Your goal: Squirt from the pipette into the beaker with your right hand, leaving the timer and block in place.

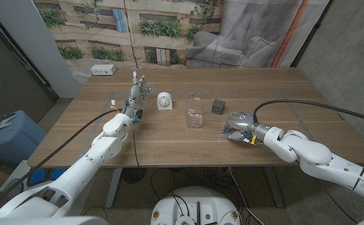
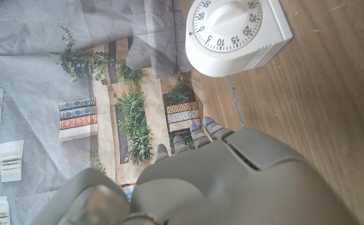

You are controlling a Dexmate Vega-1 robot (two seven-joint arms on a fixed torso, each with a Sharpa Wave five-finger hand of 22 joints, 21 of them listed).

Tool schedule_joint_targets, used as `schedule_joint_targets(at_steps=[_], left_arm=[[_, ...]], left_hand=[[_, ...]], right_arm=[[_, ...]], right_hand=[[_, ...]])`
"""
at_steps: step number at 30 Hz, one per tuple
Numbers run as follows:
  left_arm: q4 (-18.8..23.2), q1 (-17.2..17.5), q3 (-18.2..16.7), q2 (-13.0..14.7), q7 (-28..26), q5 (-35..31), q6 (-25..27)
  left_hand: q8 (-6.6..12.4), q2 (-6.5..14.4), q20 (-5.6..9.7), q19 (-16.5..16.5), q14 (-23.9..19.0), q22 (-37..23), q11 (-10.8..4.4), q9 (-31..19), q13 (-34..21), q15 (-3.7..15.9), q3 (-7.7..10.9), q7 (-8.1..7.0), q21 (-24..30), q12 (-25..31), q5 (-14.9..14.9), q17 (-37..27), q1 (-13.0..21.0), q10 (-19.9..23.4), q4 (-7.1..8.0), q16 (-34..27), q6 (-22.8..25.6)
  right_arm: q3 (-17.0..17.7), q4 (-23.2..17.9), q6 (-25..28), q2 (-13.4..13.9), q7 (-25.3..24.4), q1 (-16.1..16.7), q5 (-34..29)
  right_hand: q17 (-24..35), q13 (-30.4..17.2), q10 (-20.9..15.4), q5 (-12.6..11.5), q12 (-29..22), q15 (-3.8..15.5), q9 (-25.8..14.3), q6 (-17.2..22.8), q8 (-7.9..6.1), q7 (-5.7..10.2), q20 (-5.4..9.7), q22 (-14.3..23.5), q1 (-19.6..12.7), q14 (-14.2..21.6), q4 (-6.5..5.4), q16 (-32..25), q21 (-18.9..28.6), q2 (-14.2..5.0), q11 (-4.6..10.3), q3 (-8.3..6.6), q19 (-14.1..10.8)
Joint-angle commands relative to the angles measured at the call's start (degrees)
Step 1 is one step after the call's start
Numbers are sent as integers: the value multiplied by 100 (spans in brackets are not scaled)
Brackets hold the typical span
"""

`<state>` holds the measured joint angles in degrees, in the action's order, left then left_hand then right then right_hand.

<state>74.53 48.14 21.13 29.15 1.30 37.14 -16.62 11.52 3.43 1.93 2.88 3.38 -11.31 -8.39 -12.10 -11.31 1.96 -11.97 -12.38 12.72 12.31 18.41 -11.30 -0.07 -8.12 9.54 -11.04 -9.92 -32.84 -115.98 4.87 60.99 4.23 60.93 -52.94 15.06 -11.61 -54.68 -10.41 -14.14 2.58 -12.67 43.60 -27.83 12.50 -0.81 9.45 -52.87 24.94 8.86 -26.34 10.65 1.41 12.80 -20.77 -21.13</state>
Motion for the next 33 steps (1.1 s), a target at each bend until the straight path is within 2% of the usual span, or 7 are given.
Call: schedule_joint_targets(at_steps=[1, 14, 33], left_arm=[[-5, -2, 1, -1, 1, 0, 0], [2, 0, -1, 3, 1, 2, 4], [-6, -4, 1, 15, 50, 17, 4]], left_hand=[[34, 254, 524, 28, 53, -14, -11, -13, -32, 664, -36, -32, 32, 25, 32, -9, -8, -22, -13, -34, -24], [33, 254, 522, 27, 53, -14, -17, -13, -32, 663, -36, -32, 32, 28, 33, -9, -7, -16, -14, -34, -27], [33, 254, 524, 35, 58, -14, -5, -13, -32, 666, -36, -33, 29, 24, 33, -9, -7, -25, -14, -32, -27]], right_arm=[[-54, 55, -60, -7, 24, -80, -51], [-96, 86, -178, 8, 121, -153, -57], [-71, 132, -275, 53, -88, -80, -68]], right_hand=[[35, -18, -85, -4, 26, 787, -22, 98, -69, 8, 14, 17, -43, 73, 9, -76, 31, -50, -5, 18, -42], [49, -28, -233, -13, 23, 818, -32, 171, -113, 11, 25, 16, -69, 131, 19, -109, 28, -85, -5, 13, -57], [51, -65, -385, -10, 18, 829, -69, 401, -249, 7, 29, 16, -117, 200, 33, -124, 24, -117, -5, -3, -71]])
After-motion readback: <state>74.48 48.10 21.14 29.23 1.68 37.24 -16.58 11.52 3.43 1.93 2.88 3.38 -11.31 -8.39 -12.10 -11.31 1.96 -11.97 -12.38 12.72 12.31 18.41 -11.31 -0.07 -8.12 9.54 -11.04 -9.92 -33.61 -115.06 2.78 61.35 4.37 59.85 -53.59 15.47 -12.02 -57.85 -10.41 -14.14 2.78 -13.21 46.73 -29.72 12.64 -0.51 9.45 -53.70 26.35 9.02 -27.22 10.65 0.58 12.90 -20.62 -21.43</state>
